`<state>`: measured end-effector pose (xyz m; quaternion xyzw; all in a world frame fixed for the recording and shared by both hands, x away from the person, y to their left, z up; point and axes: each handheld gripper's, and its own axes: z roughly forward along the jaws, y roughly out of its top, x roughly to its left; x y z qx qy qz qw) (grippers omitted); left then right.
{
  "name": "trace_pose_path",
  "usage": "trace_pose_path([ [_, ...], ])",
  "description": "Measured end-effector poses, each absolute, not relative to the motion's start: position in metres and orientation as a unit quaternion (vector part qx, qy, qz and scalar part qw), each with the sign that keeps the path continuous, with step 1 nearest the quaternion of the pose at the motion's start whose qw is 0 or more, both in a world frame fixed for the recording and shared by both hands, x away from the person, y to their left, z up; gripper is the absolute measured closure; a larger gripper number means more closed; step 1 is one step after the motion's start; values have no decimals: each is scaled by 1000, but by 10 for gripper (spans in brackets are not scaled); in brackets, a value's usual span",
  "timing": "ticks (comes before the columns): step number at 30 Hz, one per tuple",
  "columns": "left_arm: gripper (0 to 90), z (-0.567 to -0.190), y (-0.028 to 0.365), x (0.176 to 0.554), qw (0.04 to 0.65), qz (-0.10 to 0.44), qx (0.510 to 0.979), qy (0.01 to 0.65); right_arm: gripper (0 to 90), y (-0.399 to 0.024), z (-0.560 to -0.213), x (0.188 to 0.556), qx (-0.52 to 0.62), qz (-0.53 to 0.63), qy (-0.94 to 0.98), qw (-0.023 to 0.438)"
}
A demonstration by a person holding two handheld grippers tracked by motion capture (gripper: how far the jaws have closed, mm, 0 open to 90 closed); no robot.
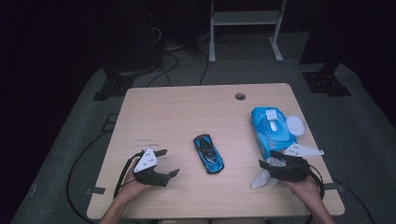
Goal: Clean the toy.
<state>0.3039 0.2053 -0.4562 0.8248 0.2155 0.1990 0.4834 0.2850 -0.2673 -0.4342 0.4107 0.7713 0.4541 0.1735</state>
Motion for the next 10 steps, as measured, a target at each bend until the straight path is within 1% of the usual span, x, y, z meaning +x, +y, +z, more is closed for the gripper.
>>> trace_pose_path([
  [10,122,-459,207,298,483,205,822,222,364,-280,-449,275,432,466,751,178],
])
